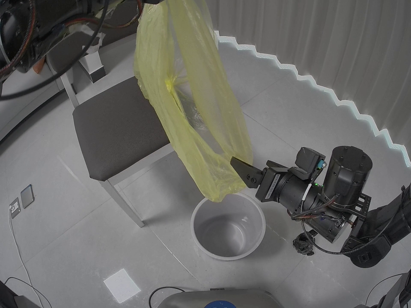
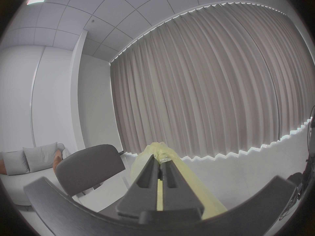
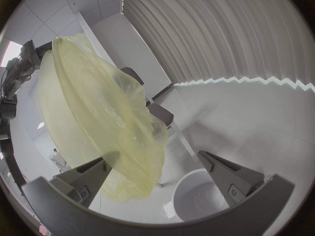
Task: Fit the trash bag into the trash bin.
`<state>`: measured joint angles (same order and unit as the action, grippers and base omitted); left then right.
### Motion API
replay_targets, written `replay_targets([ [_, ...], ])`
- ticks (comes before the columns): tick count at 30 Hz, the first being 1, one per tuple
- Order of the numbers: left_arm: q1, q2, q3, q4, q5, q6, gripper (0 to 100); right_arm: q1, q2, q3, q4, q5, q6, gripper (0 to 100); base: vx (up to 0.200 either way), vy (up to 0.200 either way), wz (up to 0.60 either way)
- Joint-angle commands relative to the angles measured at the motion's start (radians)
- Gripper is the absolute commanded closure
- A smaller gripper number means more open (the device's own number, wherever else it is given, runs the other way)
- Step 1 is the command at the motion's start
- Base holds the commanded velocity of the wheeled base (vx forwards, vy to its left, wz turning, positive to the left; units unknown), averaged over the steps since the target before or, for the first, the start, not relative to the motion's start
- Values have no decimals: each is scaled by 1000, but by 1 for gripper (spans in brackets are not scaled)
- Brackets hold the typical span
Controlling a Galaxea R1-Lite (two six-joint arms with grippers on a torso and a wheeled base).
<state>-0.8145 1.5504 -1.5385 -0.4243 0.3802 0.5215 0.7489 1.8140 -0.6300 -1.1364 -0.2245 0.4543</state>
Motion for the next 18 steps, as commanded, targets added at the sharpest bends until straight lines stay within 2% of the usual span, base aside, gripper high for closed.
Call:
replay_targets([
  [1, 0, 2, 0, -1, 0, 0, 100, 9, 37, -8, -3, -10, 3, 0, 0, 0, 0],
  [6, 0, 2, -2, -1, 0, 0, 100, 47, 62, -13, -5, -21, 52, 0, 0, 0, 0],
  [12, 0, 5, -3, -8, 0, 0, 100, 52, 111, -69, -2, -67, 53, 0, 0, 0, 0],
  [18, 0, 7, -2, -11, 0, 0, 100, 52, 139, -108, 1, -70, 55, 0, 0, 0, 0],
])
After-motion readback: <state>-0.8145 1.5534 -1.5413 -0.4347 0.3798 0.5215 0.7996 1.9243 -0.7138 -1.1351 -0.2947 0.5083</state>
